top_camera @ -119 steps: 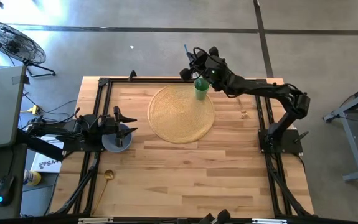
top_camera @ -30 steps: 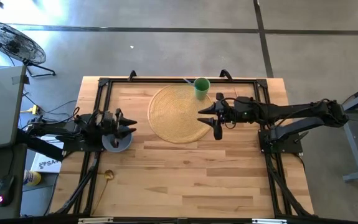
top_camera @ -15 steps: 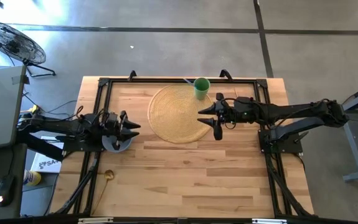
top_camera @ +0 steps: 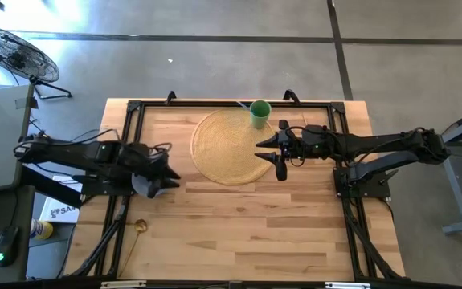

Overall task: Pick & Place Utensil
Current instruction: Put the blue bowl on the brown mat to the bottom left of the green cup

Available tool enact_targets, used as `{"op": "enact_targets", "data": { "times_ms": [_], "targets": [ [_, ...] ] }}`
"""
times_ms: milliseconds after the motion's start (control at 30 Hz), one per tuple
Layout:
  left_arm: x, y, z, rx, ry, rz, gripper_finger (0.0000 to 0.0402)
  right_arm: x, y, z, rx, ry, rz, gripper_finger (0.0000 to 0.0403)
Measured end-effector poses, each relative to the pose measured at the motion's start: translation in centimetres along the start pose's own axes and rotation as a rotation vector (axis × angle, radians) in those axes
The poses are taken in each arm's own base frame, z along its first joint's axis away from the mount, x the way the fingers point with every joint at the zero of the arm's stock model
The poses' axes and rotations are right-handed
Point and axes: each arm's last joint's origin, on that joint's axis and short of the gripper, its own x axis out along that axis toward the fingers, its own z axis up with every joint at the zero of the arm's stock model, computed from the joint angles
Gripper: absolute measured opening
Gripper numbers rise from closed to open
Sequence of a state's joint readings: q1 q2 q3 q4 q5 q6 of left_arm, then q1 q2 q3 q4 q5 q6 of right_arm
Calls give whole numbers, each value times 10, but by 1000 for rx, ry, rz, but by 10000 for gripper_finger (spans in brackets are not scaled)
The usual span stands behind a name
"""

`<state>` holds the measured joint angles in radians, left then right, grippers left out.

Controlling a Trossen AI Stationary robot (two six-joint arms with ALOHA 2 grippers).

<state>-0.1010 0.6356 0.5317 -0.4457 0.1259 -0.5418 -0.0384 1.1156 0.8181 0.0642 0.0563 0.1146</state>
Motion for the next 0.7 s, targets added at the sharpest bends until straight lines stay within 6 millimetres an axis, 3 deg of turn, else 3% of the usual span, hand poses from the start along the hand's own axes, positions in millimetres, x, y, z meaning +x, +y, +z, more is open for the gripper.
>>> {"op": "enact_targets", "data": {
  "times_ms": [367, 533, 700],
  "targets": [
    [12, -21, 5, -165, 367, 342, 172, 0, 0, 0, -1, 1, 0, 140],
    [26, -17, -8, -224, 494, 490, 172, 0, 0, 0, -1, 1, 0, 140],
    [33, -10, -13, -252, 504, 646, 172, 0, 0, 0, -1, 0, 0, 140]
  ]
}}
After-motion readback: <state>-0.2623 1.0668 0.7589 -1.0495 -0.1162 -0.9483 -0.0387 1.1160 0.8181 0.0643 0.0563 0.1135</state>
